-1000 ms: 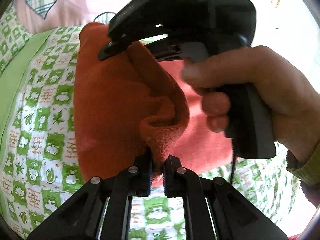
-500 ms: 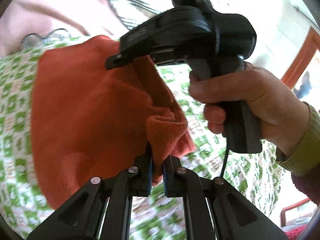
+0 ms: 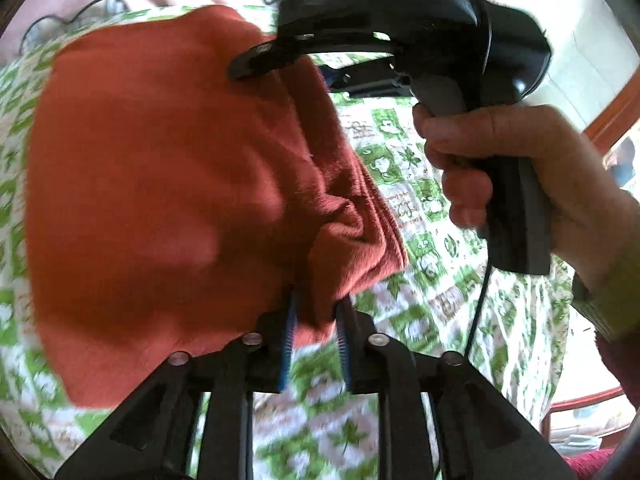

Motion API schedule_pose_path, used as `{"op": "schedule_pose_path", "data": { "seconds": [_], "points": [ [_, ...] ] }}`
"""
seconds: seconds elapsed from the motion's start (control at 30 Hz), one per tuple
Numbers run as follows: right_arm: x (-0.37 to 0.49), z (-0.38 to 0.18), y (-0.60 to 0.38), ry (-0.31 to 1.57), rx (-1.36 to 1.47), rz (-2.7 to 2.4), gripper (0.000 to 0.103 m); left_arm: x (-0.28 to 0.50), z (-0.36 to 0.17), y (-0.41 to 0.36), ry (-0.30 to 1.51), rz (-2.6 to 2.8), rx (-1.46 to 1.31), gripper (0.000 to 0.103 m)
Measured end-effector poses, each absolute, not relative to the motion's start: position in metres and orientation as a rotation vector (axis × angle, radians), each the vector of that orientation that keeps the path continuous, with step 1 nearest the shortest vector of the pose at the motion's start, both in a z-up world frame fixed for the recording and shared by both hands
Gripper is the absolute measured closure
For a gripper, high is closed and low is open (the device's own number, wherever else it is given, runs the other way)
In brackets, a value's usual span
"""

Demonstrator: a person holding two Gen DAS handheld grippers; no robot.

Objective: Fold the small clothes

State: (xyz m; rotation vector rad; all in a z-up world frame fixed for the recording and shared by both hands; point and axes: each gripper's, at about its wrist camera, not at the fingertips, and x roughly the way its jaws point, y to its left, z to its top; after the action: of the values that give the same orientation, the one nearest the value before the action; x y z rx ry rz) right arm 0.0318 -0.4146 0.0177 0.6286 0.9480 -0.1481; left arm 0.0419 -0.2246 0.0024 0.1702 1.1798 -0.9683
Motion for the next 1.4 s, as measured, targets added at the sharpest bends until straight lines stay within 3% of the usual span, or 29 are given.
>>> {"op": "schedule_pose_path", "data": {
  "seconds": [0.23,0.3,0.33,0.43,0.5,0.63,0.83,1.07,1.13,1.2,1.23,1.3,1.4],
  "points": [
    [0.048,-0.001,-0.437,0.869,0.866,-0.064,0.058,0.06,0.026,-0.153,1.162,-0.793,0.097,0.079],
    [0.053,-0.003,-0.436,0.865,0.869,-0.073,0.066,0.077,0.023,-0.13,1.167,-0.698,0.061,0.077],
    [0.052,0.005,-0.434,0.833,0.827,-0.092,0.079,0.084,0.019,-0.12,1.173,-0.666,0.051,0.077],
    [0.036,0.042,-0.428,0.671,0.684,-0.123,0.084,0.105,0.006,-0.098,1.202,-0.573,0.001,0.077],
    [0.029,0.061,-0.425,0.611,0.573,-0.19,0.084,0.118,-0.002,-0.088,1.226,-0.557,-0.049,0.071],
    [0.034,0.039,-0.441,0.786,0.607,-0.255,0.083,0.126,-0.006,-0.093,1.229,-0.563,-0.041,0.069],
    [0.019,0.041,-0.429,0.761,0.653,-0.196,0.083,0.129,-0.001,-0.102,1.224,-0.576,-0.062,0.069],
    [0.043,0.001,-0.415,0.907,0.718,-0.176,0.082,0.136,-0.006,-0.112,1.255,-0.589,-0.086,0.068],
    [0.044,0.004,-0.409,0.905,0.7,-0.167,0.091,0.137,-0.006,-0.113,1.264,-0.59,-0.088,0.068],
    [0.04,0.023,-0.403,0.862,0.668,-0.157,0.092,0.136,0.0,-0.116,1.262,-0.609,-0.086,0.068],
    [0.033,0.041,-0.402,0.829,0.641,-0.164,0.092,0.135,0.002,-0.116,1.26,-0.62,-0.088,0.067],
    [0.024,0.056,-0.4,0.807,0.586,-0.201,0.096,0.134,0.008,-0.121,1.252,-0.636,-0.086,0.055],
    [0.021,0.041,-0.411,0.888,0.525,-0.286,0.097,0.135,0.0,-0.136,1.277,-0.64,-0.07,0.053]
  ]
}}
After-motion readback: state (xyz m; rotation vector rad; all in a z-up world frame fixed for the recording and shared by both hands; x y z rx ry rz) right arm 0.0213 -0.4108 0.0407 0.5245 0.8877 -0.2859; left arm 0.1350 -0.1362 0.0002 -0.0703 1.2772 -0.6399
